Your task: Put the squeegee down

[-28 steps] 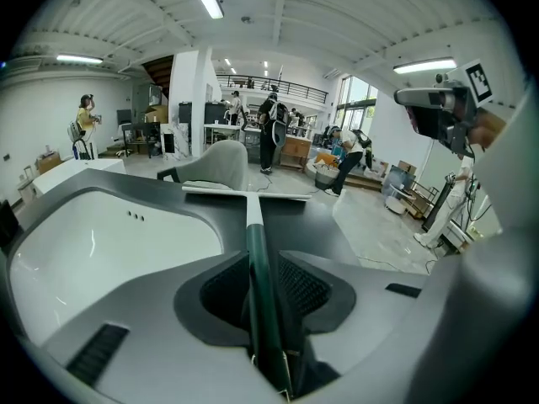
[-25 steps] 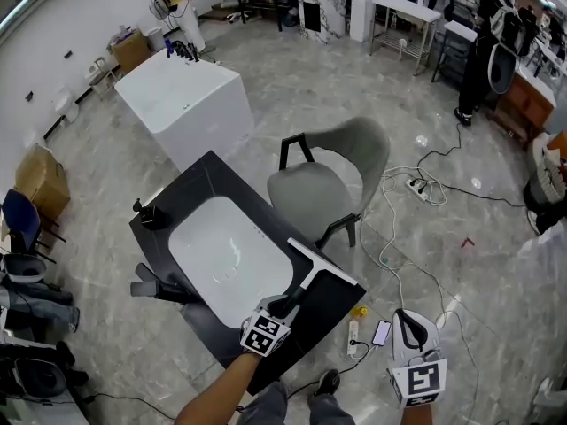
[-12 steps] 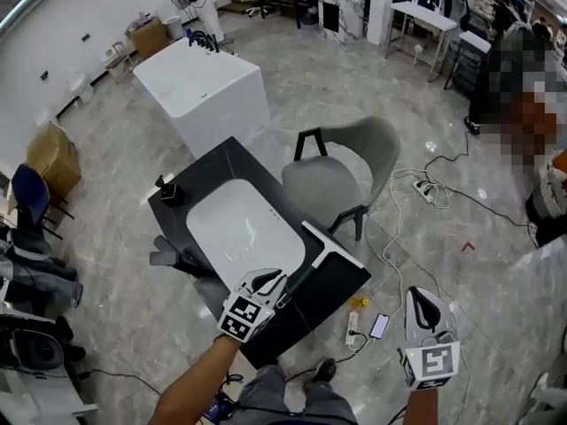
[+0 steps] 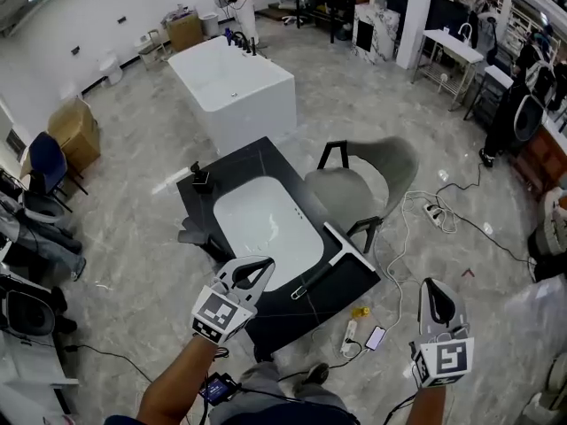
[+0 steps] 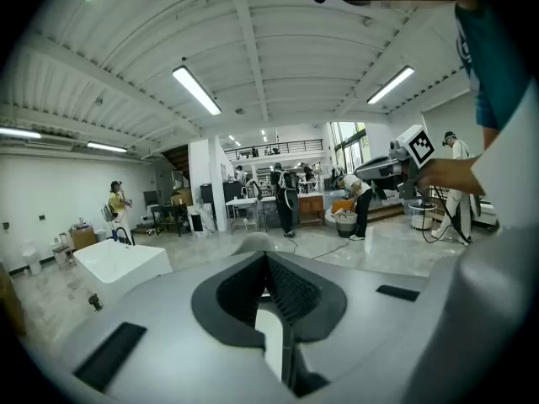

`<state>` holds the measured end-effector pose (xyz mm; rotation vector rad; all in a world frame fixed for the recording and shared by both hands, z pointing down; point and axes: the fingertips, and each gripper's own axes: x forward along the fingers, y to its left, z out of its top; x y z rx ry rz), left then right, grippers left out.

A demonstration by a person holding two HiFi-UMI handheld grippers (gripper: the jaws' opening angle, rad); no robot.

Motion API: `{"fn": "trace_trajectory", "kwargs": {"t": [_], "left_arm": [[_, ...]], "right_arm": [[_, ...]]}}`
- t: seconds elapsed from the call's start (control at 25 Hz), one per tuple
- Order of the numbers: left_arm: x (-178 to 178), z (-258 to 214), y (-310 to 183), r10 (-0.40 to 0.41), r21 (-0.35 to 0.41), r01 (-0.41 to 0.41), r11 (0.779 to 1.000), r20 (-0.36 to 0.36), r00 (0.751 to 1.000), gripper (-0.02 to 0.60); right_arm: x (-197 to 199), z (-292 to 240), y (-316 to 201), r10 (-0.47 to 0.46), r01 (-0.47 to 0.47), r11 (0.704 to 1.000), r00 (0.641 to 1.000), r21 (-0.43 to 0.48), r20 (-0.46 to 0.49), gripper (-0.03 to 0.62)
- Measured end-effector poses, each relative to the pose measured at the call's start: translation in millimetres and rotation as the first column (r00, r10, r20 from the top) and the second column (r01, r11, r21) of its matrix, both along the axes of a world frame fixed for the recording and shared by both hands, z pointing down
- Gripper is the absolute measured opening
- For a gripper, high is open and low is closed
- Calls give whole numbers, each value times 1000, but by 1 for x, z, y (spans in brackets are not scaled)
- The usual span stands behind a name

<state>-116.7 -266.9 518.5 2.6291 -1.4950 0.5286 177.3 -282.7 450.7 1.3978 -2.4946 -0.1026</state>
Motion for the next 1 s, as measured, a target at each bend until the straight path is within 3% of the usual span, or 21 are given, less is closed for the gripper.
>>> {"fn": "trace_trajectory", "kwargs": {"t": [0.4,0.64,0.8,1.0], "left_arm": [[-45,-106,47,-74,171,85,982,-69,995,6],[-44,-147,71,-57,215,71,974,-69,996,6],[-34,-158,78,-21,238,40,971,-80,997,6],[-30,-161,79,-33,218,50,975,-82,996,6]], "right_arm": [[-38,-72,22,-86,89,993,996,74,-40,11],[-47,-101,33,-111,112,989,994,96,-23,9],[-55,-112,39,-131,135,988,989,77,-63,8],[-53,-120,41,-130,133,987,991,86,-34,8]]}}
